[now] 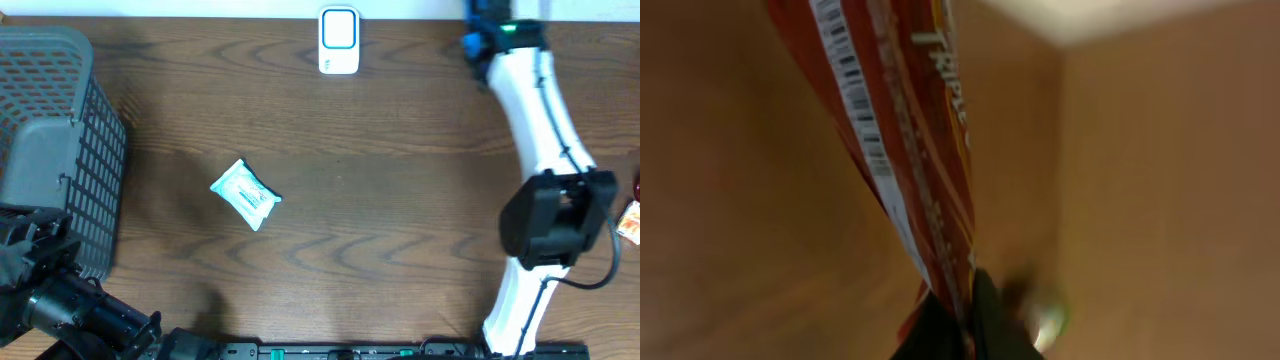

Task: Scan the item barcode
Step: 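Carry the Top bar to the right table edge and release it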

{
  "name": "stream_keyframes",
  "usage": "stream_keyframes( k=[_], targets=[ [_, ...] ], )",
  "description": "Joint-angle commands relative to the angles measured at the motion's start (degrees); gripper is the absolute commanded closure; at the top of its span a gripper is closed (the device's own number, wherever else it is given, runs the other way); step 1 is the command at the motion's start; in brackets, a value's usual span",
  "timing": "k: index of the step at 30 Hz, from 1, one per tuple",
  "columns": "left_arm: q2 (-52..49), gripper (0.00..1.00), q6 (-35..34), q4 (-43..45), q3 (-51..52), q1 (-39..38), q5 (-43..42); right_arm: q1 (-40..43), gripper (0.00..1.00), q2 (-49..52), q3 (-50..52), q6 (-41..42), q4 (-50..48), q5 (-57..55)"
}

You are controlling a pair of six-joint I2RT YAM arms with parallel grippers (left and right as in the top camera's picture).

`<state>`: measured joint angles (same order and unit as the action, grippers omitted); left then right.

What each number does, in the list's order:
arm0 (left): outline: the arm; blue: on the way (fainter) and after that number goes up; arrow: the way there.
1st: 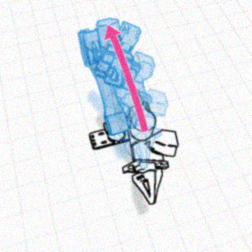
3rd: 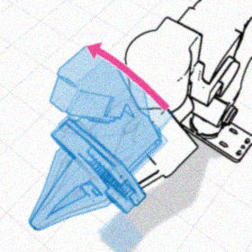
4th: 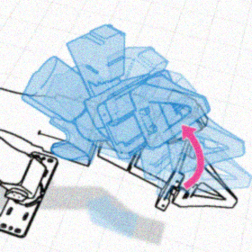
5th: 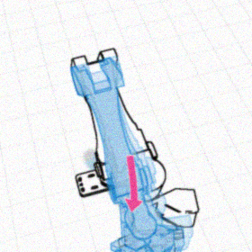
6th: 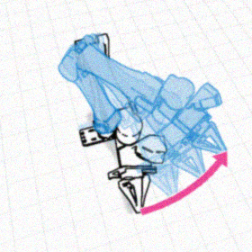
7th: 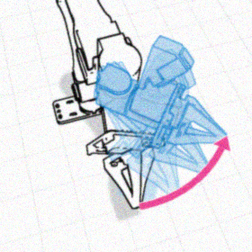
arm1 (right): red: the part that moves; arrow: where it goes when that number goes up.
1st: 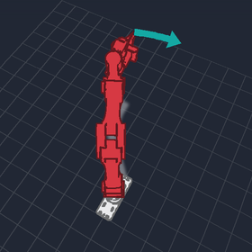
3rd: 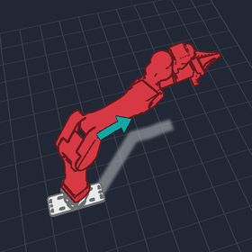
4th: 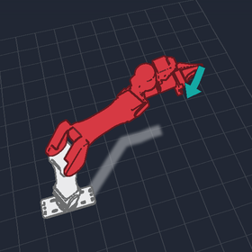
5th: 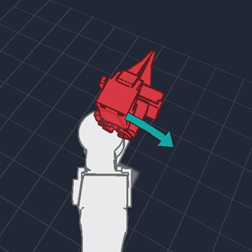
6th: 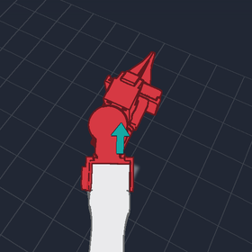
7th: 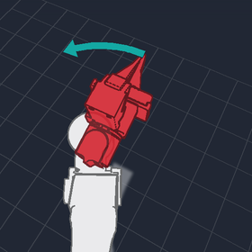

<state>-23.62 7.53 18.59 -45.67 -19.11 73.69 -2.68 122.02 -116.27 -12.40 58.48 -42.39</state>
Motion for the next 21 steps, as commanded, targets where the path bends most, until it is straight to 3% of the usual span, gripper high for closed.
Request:
stream_keyframes(
  k=[1, 7, 15, 19, 20, 21],
  targets=[
    [0.42, 0.02, 0.33, 0.28, -0.42, 0.28, 0.55, 6.36, 0.99, 0.24, 1.07, 19.91, 3.39, 6.6],
    [0.42, 0.02, 0.33, 0.28, -0.42, 0.28, 0.55, 18.21, 0.99, 0.24, 9.18, 30.36, 3.76, 9.94],
    [0.42, 0.02, 0.33, 0.28, -0.42, 0.28, 0.55, 27.36, 0.99, 0.24, 25.46, 30.82, -6.62, 9.97],
    [0.42, 0.02, 0.33, 0.28, -0.42, 0.28, 0.55, 29.24, 0.99, 0.22, 26.93, 30.8, -7.89, 9.92],
    [0.42, 0.02, 0.33, 0.28, -0.42, 0.28, 0.55, 29.31, 0.96, -0.04, 26.27, 30.8, -7.56, 9.97],
    [0.42, 0.02, 0.33, 0.28, -0.42, 0.28, 0.55, 29.24, 0.75, -0.31, 25.18, 30.8, -6.67, 9.94]
  ],
)
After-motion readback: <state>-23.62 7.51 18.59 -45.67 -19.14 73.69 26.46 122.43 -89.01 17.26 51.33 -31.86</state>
